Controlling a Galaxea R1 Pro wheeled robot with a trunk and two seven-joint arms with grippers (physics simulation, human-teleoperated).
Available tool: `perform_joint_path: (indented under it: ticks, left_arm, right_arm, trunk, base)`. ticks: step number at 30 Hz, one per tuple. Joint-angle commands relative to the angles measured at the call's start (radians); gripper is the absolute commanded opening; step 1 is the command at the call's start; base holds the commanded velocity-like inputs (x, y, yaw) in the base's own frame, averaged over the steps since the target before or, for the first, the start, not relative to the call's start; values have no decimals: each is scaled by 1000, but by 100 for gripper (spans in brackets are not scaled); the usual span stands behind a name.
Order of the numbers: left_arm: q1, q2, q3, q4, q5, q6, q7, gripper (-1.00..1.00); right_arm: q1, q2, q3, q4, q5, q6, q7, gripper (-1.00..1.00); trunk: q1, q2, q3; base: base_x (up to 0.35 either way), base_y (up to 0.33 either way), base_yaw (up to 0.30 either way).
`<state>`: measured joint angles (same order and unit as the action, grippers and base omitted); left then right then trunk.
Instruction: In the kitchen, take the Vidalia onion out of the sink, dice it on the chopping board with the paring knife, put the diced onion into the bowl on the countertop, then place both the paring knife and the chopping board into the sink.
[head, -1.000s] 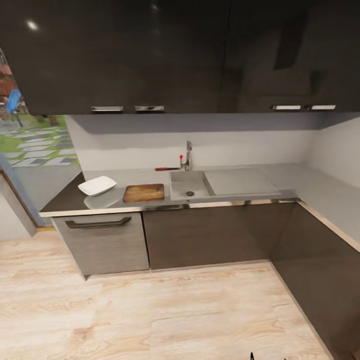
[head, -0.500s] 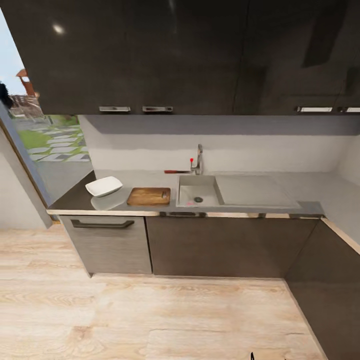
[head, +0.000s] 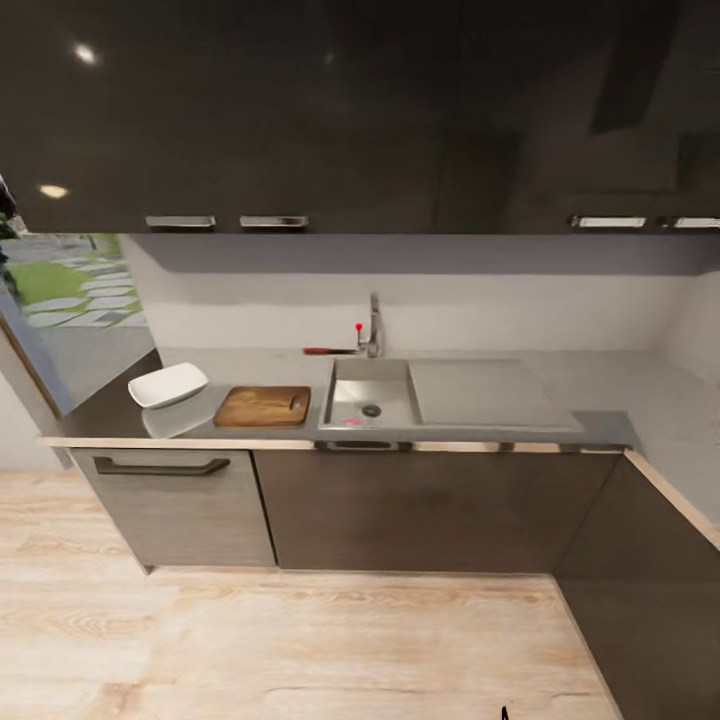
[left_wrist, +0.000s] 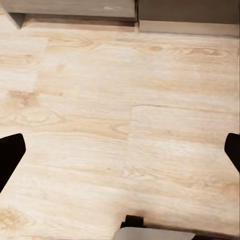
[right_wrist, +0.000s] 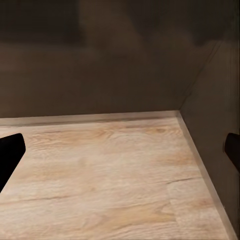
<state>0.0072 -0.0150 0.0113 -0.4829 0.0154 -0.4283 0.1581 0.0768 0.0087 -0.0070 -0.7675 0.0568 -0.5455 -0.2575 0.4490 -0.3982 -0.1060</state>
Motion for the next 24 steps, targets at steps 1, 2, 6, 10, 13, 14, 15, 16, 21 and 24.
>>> perform_joint_path:
  ticks: [1,2,6,10,13,14,15,16,21,24]
  left_arm:
    - [0,0,1,-2,1,-1,1,100]
    - [0,0,1,-2,1,-1,1,100]
    - [0,0,1,-2,1,-1,1,100]
    - [0,0,0,-3,1,-2,1,100]
    - [0,-1,1,-3,1,0,3,100]
    - [0,-1,2,-5,1,2,5,100]
    - [0,-1,2,-7,1,4,7,100]
    - [0,-2,2,-11,1,8,8,100]
    - [0,-10,2,-147,1,136,10,100]
    - [0,-22,2,-330,-2,387,7,100]
  right_arm:
    - [0,0,0,0,6,-1,-5,100]
    - [0,0,-1,2,6,-8,-5,100]
    - [0,0,-1,20,6,-17,-5,100]
    - [0,0,-1,30,6,-18,-5,100]
    - [0,0,-1,44,5,-13,-5,100]
    - [0,0,-1,58,5,-13,-5,100]
    - [0,0,-1,73,5,-12,-5,100]
    - [0,1,-1,87,4,-12,-5,100]
    - [0,4,0,116,3,-11,-5,100]
    - [0,7,1,140,3,-13,-5,100]
  trunk:
    - [1,-2,-1]
    - [1,-2,0]
    - [1,-2,2]
    - [1,-2,2]
    - [1,-2,2]
    - [1,-2,2]
    - [1,-2,2]
    - [1,-2,2]
    - [1,-2,2]
    - [1,-2,2]
  base:
    - [188,-274,-140]
    - [187,-274,-98]
    - [187,-274,-40]
    - [162,-237,-5]
    - [53,-78,-1]
    - [20,-30,0]
    - [13,-19,0]
    - [8,-12,0]
    - [3,-4,0]
    - [0,0,0]
